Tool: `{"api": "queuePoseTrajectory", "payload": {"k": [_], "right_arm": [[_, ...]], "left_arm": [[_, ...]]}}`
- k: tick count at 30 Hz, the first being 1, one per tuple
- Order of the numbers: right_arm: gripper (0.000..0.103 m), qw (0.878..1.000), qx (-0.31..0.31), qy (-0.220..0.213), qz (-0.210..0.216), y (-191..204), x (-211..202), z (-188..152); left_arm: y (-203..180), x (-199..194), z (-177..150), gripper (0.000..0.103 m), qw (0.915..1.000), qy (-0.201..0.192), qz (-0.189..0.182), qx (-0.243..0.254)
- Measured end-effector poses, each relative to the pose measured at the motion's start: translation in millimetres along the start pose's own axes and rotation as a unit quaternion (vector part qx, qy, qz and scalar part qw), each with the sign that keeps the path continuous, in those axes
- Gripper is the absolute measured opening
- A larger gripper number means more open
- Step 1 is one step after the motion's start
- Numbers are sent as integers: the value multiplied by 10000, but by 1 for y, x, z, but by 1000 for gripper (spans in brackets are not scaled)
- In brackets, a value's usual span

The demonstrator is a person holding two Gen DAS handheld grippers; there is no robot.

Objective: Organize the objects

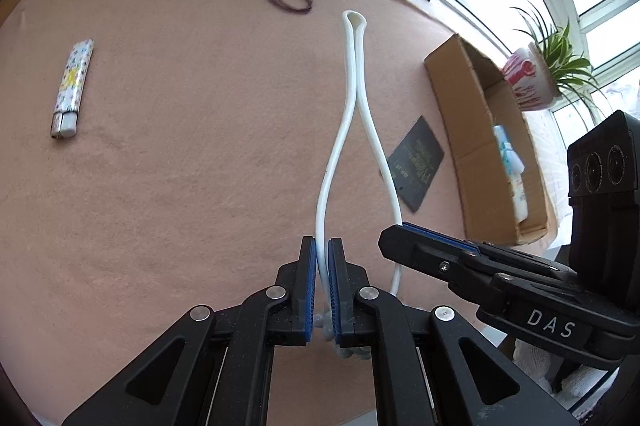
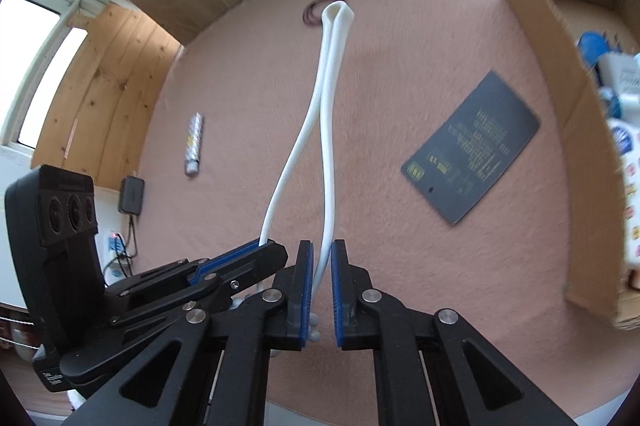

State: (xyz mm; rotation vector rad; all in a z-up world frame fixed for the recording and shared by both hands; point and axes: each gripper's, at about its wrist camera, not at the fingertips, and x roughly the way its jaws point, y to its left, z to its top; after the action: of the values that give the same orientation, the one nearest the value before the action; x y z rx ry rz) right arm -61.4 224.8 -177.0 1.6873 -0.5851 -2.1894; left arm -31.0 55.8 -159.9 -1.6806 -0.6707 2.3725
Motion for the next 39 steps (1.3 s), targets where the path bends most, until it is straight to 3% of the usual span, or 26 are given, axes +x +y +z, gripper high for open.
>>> {"api": "queuePoseTrajectory", "payload": {"k": [7, 16, 26, 35, 36, 38, 39], "right_arm": [[8, 9992, 31, -387, -1, -8, -37, 13], [8, 9962, 259, -823, -141, -43, -92, 31], [8, 9905, 591, -1143, -486, -94, -144, 43], [8, 9854, 801, -1289, -774, -137, -164, 45], [11, 9834, 858, -1361, -840, -141, -167, 45], [27, 9815, 884, -1371, -1004, -146, -169, 47], [33, 9804, 908, -1415, -1029, -149, -171, 47]], "left_arm": [[-35, -20, 21, 6, 9993, -276, -132, 232], [-111, -10, 49, 7, 9962, -426, -381, 663], [-192, 29, 68, 8, 9908, -220, -646, 1168], [-233, 63, 70, 8, 9869, 4, -580, 1507], [-235, 66, 70, 12, 9865, 27, -513, 1554], [-234, 68, 70, 45, 9877, -2, -347, 1527], [-232, 67, 71, 50, 9884, -81, -269, 1492]]}}
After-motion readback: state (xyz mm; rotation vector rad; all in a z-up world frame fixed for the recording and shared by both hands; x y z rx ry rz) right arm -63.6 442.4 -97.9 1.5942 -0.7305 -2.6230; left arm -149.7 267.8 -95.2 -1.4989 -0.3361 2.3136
